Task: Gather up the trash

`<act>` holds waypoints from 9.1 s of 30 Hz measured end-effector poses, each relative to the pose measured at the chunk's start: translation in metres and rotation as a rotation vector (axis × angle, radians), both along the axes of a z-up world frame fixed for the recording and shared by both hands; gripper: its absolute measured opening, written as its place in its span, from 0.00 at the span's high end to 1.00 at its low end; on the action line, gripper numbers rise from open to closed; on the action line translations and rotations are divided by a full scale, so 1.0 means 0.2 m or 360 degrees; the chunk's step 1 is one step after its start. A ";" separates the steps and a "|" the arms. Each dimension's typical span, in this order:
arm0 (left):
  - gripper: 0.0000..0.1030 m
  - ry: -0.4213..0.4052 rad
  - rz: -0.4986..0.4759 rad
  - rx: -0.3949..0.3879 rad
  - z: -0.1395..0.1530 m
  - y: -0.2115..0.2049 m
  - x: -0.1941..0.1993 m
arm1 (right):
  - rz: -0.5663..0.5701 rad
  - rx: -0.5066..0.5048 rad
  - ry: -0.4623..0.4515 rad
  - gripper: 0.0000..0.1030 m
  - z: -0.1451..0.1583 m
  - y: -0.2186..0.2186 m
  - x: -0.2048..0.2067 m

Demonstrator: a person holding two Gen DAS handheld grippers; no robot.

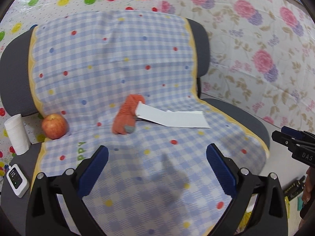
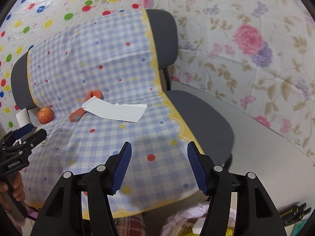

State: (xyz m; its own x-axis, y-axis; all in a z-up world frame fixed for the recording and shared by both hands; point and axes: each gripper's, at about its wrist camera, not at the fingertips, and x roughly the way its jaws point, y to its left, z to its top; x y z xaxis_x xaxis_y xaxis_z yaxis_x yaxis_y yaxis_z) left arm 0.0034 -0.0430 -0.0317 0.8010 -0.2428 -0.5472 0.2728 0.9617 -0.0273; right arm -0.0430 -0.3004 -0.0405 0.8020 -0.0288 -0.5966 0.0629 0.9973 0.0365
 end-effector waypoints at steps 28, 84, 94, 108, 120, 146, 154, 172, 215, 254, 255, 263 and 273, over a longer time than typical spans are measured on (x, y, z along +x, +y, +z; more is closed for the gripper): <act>0.06 0.0058 0.0377 0.0098 -0.13 0.43 0.61 | 0.0562 -0.0218 0.0318 0.46 -0.28 0.82 1.08; 0.91 -0.0154 -0.0158 -0.0048 0.35 0.11 0.33 | 0.0355 0.0086 -0.0277 0.99 0.46 0.29 0.41; 0.91 -0.0249 -0.0428 -0.0115 0.47 -0.07 -0.09 | 0.0268 0.0117 -0.0393 0.99 0.55 0.19 -0.07; 0.91 -0.0075 -0.0949 -0.0139 0.24 -0.54 -0.50 | -0.0155 0.0012 -0.0262 0.99 0.35 -0.15 -0.70; 0.91 0.0156 -0.1255 -0.0068 -0.06 -0.91 -0.71 | -0.0472 0.0093 -0.0023 0.99 0.00 -0.38 -1.01; 0.29 0.0236 -0.0984 -0.0014 -0.13 -0.90 -0.53 | -0.0529 0.0199 0.0090 0.64 -0.13 -0.56 -0.97; 0.15 0.0143 -0.0695 0.0029 0.03 -0.63 -0.46 | -0.0347 0.0094 0.0034 0.33 0.08 -0.34 -0.84; 0.07 0.0160 -0.0048 0.0131 0.26 0.05 -0.40 | 0.0119 0.0061 -0.0102 0.10 0.37 0.16 -0.52; 0.07 0.0136 0.0483 0.0146 0.32 0.56 -0.48 | 0.0439 0.0021 -0.0071 0.09 0.38 0.58 -0.33; 0.07 0.0126 0.0491 0.0141 0.34 0.52 -0.47 | 0.0416 0.0037 -0.0076 0.09 0.37 0.56 -0.33; 0.07 0.0126 0.0491 0.0141 0.34 0.52 -0.47 | 0.0415 0.0036 -0.0075 0.09 0.37 0.56 -0.33; 0.07 0.0129 0.0489 0.0141 0.34 0.54 -0.47 | 0.0414 0.0038 -0.0073 0.09 0.37 0.56 -0.34; 0.07 0.0138 0.0492 0.0137 0.32 0.56 -0.48 | 0.0413 0.0037 -0.0071 0.09 0.37 0.55 -0.34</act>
State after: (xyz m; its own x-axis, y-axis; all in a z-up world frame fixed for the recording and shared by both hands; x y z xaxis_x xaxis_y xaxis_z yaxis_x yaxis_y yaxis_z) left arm -0.0921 0.0691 0.0333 0.7790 0.0545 -0.6247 -0.0319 0.9984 0.0473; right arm -0.1109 -0.1900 0.0337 0.8064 0.1946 -0.5585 -0.1971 0.9788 0.0565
